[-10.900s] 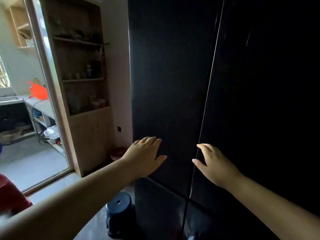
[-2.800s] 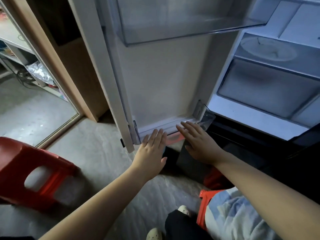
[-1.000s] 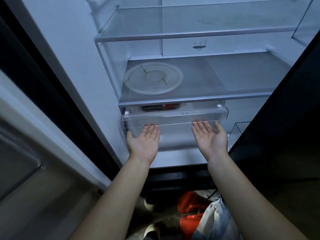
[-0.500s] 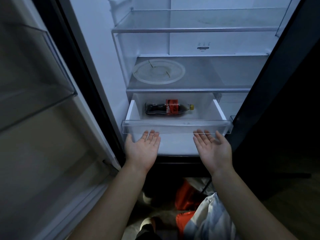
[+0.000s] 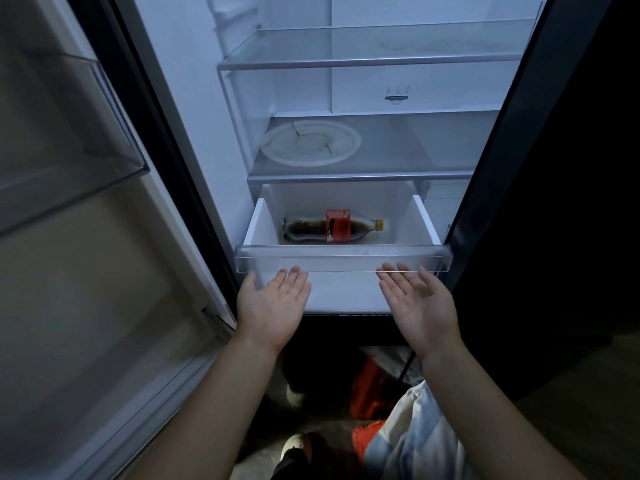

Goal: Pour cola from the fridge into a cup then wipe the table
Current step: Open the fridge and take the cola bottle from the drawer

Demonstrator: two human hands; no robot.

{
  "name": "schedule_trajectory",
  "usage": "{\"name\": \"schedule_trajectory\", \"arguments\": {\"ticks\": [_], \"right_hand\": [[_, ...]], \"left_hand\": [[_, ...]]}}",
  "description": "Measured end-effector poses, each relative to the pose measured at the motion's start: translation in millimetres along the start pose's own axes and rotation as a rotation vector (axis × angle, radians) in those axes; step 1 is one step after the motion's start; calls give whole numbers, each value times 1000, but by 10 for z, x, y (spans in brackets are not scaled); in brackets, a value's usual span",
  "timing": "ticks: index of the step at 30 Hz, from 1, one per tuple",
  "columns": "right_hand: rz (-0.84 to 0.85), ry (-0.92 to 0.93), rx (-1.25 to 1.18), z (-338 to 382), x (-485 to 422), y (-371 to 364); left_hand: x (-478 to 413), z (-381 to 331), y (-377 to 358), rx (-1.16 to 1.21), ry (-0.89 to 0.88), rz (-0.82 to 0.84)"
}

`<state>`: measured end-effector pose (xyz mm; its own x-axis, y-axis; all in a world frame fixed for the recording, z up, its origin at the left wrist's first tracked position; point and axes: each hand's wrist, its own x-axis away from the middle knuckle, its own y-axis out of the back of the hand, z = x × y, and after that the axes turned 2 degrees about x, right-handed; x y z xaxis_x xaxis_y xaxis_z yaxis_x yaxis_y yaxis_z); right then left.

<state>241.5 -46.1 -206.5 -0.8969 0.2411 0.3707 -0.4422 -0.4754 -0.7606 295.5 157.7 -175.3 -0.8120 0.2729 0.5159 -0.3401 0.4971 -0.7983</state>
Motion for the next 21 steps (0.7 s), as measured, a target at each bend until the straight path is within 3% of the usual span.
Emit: {"name": "schedule_trajectory", "arguments": {"ticks": [3,5,9,11,17,21], "right_hand": [[-12,-7,463,46,7,5],[8,157,900,164,-15,-35],[90,586,1323,446,-191,-311],[154,697,1514,479,-361,-465],[257,697,1821,417,-832,-673],[294,638,1986,412,-1177,-824]], "left_hand": [[27,-77,-39,-282,17,20],[44,-144,-136,-670,-75,58],[-134,-218,-302,-1589,-791,94],[-311,-261,-329,-2003,-1041,97],[-746,-427,-405,-2302,-1026,110],[-904,-537,-319,-2378,-908,59]]}}
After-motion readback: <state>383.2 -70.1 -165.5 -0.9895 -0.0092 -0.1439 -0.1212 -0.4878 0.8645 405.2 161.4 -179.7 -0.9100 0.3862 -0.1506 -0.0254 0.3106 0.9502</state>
